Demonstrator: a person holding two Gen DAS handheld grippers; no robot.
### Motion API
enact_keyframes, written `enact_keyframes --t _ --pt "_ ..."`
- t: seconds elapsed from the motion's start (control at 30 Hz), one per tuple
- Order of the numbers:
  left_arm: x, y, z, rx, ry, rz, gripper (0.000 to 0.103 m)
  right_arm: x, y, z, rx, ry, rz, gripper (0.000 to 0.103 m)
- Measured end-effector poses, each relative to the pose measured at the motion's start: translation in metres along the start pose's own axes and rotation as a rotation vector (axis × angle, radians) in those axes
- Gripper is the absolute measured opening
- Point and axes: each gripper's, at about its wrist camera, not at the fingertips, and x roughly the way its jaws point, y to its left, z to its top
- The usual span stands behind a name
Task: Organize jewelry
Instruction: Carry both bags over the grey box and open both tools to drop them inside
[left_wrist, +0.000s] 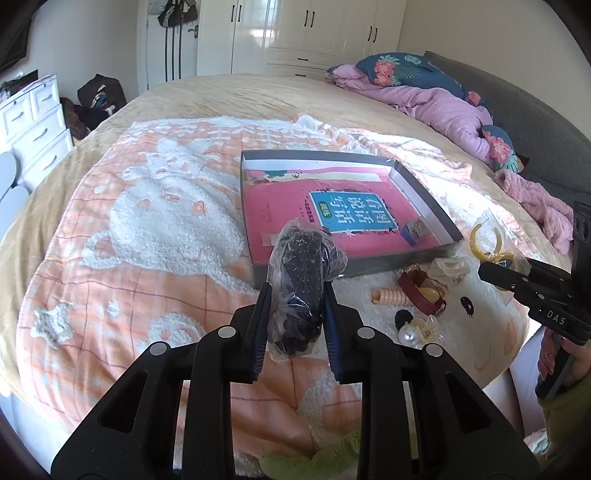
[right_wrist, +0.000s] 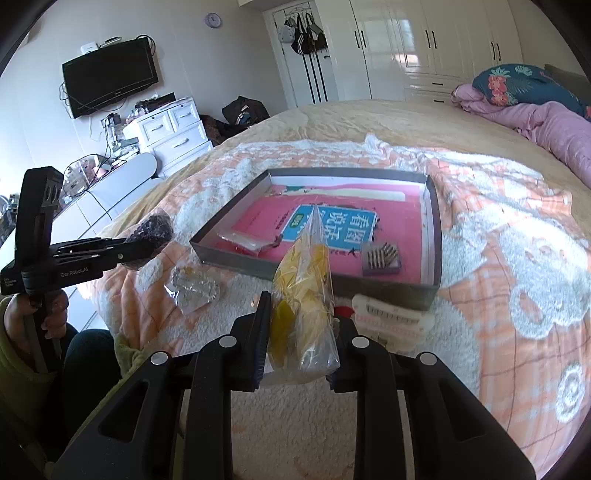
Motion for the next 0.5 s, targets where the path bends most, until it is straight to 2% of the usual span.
enact_keyframes --t 0.5 --pt "0.002 -0.003 0.038 0.007 -0.036 0.010 0.019 -0.004 -0.007 0.034 -0.015 -0.078 -0.004 0.023"
